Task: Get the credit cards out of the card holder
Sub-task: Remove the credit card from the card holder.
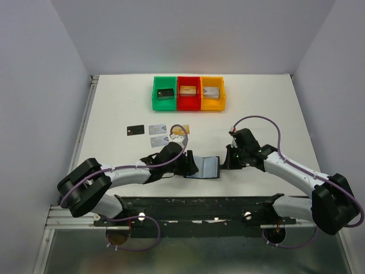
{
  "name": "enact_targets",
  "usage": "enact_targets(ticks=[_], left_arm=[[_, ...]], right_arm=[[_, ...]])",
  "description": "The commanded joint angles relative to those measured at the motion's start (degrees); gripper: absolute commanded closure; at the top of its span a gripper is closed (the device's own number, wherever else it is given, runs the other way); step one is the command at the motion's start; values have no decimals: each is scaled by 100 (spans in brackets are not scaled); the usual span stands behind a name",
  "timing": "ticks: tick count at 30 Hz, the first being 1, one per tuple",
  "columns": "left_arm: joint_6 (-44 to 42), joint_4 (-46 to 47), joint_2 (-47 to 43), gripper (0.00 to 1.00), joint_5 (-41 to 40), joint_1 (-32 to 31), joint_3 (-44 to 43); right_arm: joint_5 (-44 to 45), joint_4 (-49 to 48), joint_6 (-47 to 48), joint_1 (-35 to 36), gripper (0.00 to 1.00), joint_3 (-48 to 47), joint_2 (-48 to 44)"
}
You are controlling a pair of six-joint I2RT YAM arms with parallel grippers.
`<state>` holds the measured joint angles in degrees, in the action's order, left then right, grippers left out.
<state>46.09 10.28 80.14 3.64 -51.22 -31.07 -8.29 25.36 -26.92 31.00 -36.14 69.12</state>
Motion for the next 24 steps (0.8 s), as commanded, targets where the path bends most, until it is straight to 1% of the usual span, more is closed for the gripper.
enact_targets(ticks=[1, 8, 18, 24], left_arm=[[-21, 167, 151, 31, 137, -72, -101], [-12, 105, 248, 31, 119, -81, -136], [-82, 422, 380, 32, 506, -186, -250], [-205, 369, 476, 32, 568, -309, -453]], right_arm=[[30, -23, 37, -42, 100, 46, 22], [21, -32, 29, -33, 100, 54, 14], [-41, -67, 37, -42, 100, 63, 57], [-41, -40, 29, -33, 100, 46, 31]])
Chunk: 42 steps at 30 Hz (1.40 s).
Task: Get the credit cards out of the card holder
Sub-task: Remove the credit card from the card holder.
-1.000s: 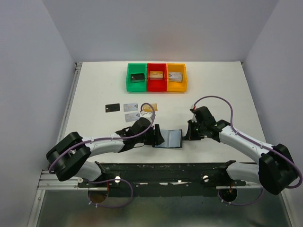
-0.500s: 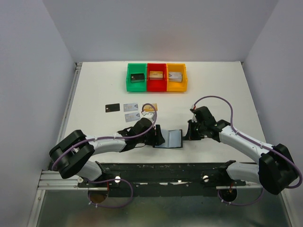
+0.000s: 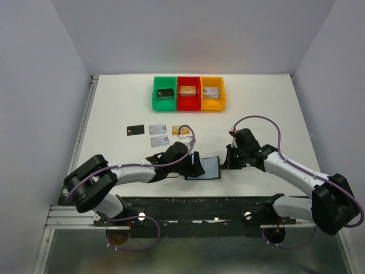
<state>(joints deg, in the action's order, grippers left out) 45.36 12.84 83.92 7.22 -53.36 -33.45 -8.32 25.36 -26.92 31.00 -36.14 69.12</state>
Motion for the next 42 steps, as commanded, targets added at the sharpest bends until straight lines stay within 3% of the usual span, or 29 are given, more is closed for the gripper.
enact_targets(ticks=[1, 17, 20, 24, 27, 34, 38, 42], left_arm=[[-133, 113, 107, 32, 201, -104, -232], [-300, 157, 256, 33, 428, -209, -565], [-326, 236, 432, 33, 552, -315, -724], [-326, 368, 669, 33, 692, -394, -891], [-300, 430, 819, 33, 745, -394, -996], [-291, 500, 1117, 33, 816, -385, -1286], [-195, 658, 855, 33, 640, -350, -1138], [-54, 720, 170, 33, 359, -157, -620]], right_arm=[[-30, -32, 37, -33, 100, 46, 22], [14, 21, 11, -33, 99, 46, -4], [67, 74, -15, -33, 92, 54, -39], [242, 319, -68, -33, 69, 11, -153], [558, 670, -121, -33, 57, -86, -346], [1262, 1409, -393, -33, 50, -244, -1338], [458, 919, -297, -33, 58, -61, -2112], [-748, 295, -235, -33, 60, 28, -1965]])
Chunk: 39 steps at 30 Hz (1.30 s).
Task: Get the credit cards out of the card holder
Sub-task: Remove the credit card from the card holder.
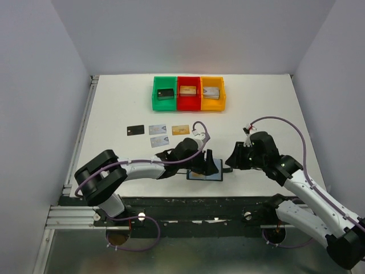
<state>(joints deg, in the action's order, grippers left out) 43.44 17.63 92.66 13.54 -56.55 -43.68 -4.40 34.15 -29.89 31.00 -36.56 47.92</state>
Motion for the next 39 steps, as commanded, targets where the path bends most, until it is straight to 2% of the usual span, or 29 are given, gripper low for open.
enact_targets(ticks=[1, 4, 7, 9, 13, 16, 24, 30, 39], left_arm=[[199, 206, -880, 33, -386, 223, 552], [331, 31, -1267, 36, -685, 425, 922], [384, -233, -1365, 45, -861, 592, 1090], [367, -295, -1321, 56, -949, 628, 1151], [323, -479, -1093, 79, -1134, 646, 1081], [297, -453, -873, 86, -1143, 646, 1002], [270, -734, -670, 94, -1310, 646, 949], [226, -866, -741, 93, -1486, 654, 1037], [209, -910, -679, 94, -1468, 654, 1090]], right_arm=[[-1350, -716, 53, -33, 60, 78, 287], [-1782, -1329, -113, -33, 61, 183, 682], [-2107, -1945, -324, -33, 70, 272, 1130], [-2354, -2437, -508, -33, 73, 368, 1481], [-2600, -3114, -851, -33, 74, 439, 2045], [-2671, -3336, -957, -24, 74, 456, 2317], [-2803, -3863, -1107, -7, 74, 544, 3029], [-2847, -4118, -1116, 2, 74, 606, 3566], [-2855, -4250, -1124, -7, 74, 632, 3865]])
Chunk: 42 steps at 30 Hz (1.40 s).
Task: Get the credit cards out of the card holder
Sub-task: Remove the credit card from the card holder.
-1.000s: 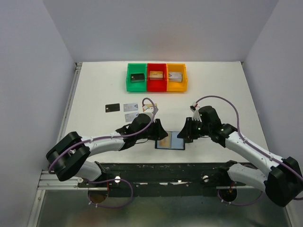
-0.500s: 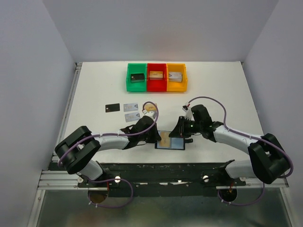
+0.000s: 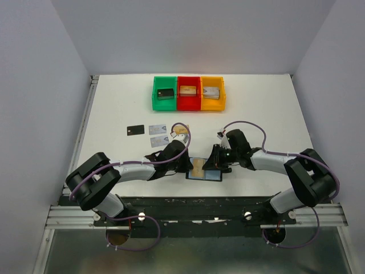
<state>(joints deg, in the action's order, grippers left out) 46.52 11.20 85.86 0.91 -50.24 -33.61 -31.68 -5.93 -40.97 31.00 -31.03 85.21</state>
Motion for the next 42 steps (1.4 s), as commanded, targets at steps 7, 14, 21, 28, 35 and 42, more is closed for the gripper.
enact_targets(ticks=[7, 14, 21, 28, 35, 42], left_arm=[[-126, -338, -201, 93, -144, 14, 21], [-205, -478, -579, 92, -135, 14, -41], [-284, -549, -624, 92, -187, 14, -41], [-293, -566, -167, 94, -214, 14, -85], [-284, -566, -52, 96, -214, 14, -58], [-249, -487, 62, 97, -179, 5, 38]], right_arm=[[-128, -347, -69, -15, 68, 114, 312], [-110, -356, -69, -7, 65, 106, 321], [-136, -417, -113, -7, 64, 114, 277], [-268, -523, -192, -7, 64, 123, 277], [-321, -628, -209, 2, 63, 193, 365], [-321, -646, -183, -7, 64, 220, 505]])
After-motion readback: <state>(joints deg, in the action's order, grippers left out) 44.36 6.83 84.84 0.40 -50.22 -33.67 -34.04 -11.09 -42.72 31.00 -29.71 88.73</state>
